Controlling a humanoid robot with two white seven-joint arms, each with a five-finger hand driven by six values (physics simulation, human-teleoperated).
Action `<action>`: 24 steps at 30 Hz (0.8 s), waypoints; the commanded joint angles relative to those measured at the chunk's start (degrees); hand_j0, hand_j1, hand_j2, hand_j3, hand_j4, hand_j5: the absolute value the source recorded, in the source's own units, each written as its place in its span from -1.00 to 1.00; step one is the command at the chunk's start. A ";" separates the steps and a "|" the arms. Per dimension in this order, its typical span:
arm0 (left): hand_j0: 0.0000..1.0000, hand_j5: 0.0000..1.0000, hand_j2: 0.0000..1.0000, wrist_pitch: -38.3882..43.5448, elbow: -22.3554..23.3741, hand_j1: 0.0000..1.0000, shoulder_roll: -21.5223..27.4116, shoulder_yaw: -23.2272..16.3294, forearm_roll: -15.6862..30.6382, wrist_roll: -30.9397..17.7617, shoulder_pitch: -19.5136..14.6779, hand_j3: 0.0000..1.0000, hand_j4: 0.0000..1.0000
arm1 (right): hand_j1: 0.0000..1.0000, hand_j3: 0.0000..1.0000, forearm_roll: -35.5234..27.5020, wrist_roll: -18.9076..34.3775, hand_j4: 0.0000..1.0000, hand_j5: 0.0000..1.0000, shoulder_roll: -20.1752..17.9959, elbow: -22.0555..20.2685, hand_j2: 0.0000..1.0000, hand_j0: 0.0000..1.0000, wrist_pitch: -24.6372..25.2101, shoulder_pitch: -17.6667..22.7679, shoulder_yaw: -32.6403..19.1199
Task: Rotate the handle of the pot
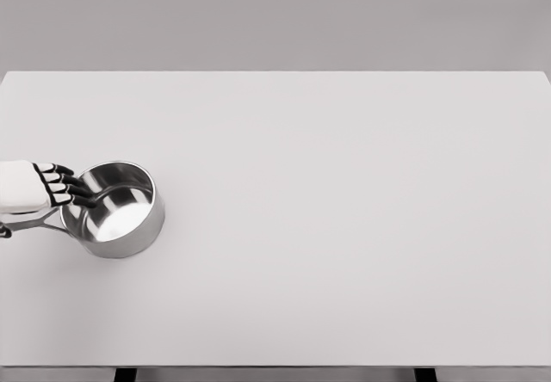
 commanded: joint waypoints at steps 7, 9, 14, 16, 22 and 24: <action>1.00 1.00 1.00 0.06 -0.06 1.00 -1.12 0.25 -2.13 -0.26 -0.35 1.00 1.00 | 1.00 1.00 -0.02 -0.03 1.00 1.00 -0.01 0.02 1.00 1.00 0.04 0.00 0.01; 1.00 1.00 1.00 0.06 -0.06 1.00 -1.29 0.25 -2.57 -0.26 -0.87 1.00 1.00 | 1.00 1.00 -0.02 -0.03 1.00 1.00 -0.01 -0.07 1.00 1.00 -0.05 0.00 0.01; 1.00 1.00 1.00 0.06 0.02 1.00 -1.99 0.25 -4.77 -0.26 -2.46 1.00 1.00 | 1.00 1.00 -0.02 0.06 1.00 1.00 -0.01 -0.07 1.00 1.00 0.04 0.00 0.01; 1.00 1.00 1.00 0.06 0.02 1.00 -2.26 1.13 -5.12 -0.26 -2.63 1.00 1.00 | 1.00 1.00 -0.02 -0.02 1.00 1.00 -0.01 -0.07 1.00 1.00 0.04 0.00 0.01; 1.00 1.00 1.00 0.06 -0.68 1.00 0.29 1.13 -1.17 0.45 -4.13 1.00 1.00 | 1.00 1.00 -0.02 0.06 1.00 1.00 -0.01 0.02 1.00 1.00 0.04 0.00 0.01; 1.00 1.00 1.00 0.06 -0.77 1.00 1.96 0.87 0.06 0.45 -3.07 1.00 1.00 | 1.00 1.00 -0.02 0.06 1.00 1.00 -0.01 0.02 1.00 1.00 -0.05 0.00 0.01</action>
